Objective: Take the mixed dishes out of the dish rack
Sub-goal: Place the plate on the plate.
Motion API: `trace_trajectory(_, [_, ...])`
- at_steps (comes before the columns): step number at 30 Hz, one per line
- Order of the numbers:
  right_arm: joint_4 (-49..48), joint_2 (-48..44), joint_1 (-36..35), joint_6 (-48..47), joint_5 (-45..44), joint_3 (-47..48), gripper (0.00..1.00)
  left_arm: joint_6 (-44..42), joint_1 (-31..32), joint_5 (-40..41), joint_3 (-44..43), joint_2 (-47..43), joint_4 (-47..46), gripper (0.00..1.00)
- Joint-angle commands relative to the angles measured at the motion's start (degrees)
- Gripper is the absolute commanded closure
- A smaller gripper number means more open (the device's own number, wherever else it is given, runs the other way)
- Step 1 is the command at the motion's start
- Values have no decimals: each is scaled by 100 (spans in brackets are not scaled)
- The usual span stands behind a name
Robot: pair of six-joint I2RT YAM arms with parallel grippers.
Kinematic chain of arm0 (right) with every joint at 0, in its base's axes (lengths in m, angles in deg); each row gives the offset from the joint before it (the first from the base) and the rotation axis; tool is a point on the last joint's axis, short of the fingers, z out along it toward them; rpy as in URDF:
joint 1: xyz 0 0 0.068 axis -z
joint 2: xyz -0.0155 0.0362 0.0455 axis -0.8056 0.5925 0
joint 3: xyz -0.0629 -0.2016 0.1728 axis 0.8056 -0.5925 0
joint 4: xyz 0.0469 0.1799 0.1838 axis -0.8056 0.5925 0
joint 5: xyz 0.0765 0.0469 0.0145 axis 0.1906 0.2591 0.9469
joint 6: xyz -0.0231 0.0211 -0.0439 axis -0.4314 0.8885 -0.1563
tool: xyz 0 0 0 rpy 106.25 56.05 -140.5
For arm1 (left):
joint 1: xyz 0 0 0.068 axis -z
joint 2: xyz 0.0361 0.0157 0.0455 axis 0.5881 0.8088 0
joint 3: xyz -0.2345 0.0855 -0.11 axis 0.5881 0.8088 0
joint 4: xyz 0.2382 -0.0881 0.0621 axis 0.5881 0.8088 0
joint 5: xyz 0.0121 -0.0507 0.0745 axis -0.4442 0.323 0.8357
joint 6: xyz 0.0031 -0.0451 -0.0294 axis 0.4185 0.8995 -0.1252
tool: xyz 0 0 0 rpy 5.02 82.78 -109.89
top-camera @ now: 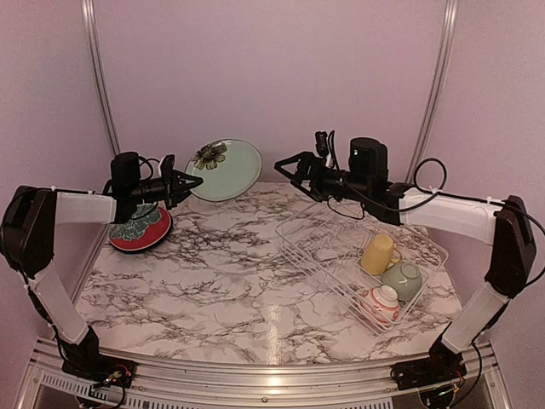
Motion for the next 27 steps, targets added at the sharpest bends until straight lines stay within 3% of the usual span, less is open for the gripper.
trace_trajectory(1, [501, -335, 68, -357, -255, 131, 2, 97, -580, 164, -31, -311, -385, 100])
trace_trajectory(7, [881, -879, 155, -600, -462, -61, 2, -879, -1277, 901, -130, -479, 1374, 100])
trace_trajectory(11, [1156, -1377, 183, -841, -743, -308, 1, -1148, -1636, 1175, -123, -491, 1630, 100])
trace_trajectory(16, [1676, -2081, 248, -1250, -1166, -593, 1, -1999, -1747, 1820, -368, -651, 2681, 100])
trace_trajectory(21, [2155, -2802, 311, -1655, -1710, -846, 2, -1766, -2017, 2199, 650, -1423, 2333, 100])
trace_trajectory(27, [2296, -3115, 371, -2051, -1942, -1030, 1, -1915, -2381, 2037, 1184, -1812, 2607, 100])
